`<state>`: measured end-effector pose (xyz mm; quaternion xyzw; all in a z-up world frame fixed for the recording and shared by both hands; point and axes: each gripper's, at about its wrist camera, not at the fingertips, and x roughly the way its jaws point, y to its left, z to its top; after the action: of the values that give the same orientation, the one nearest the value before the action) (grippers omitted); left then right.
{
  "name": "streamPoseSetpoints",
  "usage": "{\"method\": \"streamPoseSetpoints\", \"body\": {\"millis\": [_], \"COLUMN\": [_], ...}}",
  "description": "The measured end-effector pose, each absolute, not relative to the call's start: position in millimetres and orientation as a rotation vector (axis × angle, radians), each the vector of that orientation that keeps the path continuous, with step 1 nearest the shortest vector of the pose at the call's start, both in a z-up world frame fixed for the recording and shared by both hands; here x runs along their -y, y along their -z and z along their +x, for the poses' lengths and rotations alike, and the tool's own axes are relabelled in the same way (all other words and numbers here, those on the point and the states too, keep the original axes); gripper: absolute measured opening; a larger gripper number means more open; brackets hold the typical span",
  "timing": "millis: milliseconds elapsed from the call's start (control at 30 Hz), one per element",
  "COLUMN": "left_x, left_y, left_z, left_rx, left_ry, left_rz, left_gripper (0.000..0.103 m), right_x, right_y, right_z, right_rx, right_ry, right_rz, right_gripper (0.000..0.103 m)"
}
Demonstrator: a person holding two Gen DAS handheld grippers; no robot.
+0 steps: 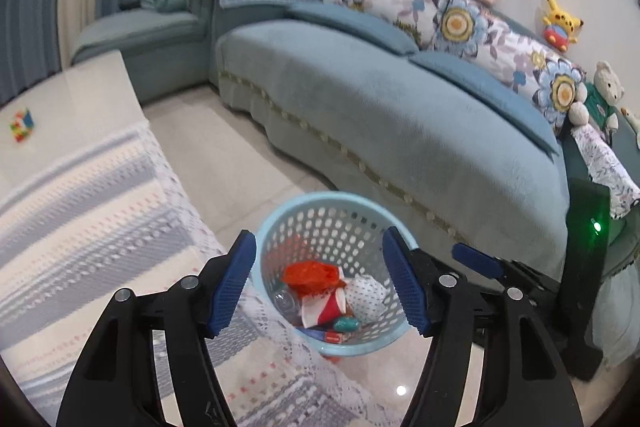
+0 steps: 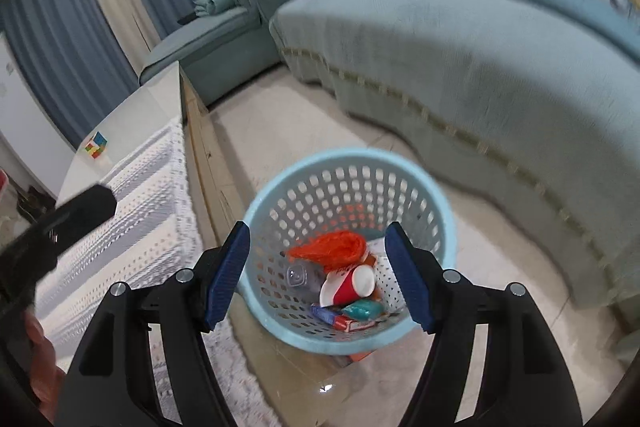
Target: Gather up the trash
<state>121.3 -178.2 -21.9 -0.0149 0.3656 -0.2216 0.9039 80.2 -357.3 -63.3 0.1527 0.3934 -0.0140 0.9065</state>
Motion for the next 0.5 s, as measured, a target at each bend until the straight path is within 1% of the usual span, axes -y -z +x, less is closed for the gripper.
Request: {"method": "streamPoseSetpoints", "body": {"millis": [200, 333, 400, 433, 500], "left_x": [145, 121, 112, 110, 108], "left_y": [-21, -31, -32, -31, -26], "left_z": [68, 31, 15, 10, -1], "left_rx": [-0.667, -0.597, -0.566, -0.555, -0.523], "left_ry": [0.388, 0.295, 0.242, 0.227, 0.18], "left_rz": [-0.042, -0.032, -0.044, -0.049, -0.036], "left_gripper": [0.07, 0.072, 0.073, 0.073, 0.075], "right_x": [319, 297, 288, 286, 284], "right_y": [14, -10, -16, -17, -20], "right_z": [29, -4, -17, -20, -29], "right_rx": [-0.693, -0.583, -0.531, -0.514, -0.48], "right_ry": [0.091, 0.159, 0.173, 0.177, 0.204], "right_rz": [0.197, 0.111, 0.094, 0.093, 0.098], "right_gripper": [0.066, 0.066, 0.071, 0.075, 0.077]}}
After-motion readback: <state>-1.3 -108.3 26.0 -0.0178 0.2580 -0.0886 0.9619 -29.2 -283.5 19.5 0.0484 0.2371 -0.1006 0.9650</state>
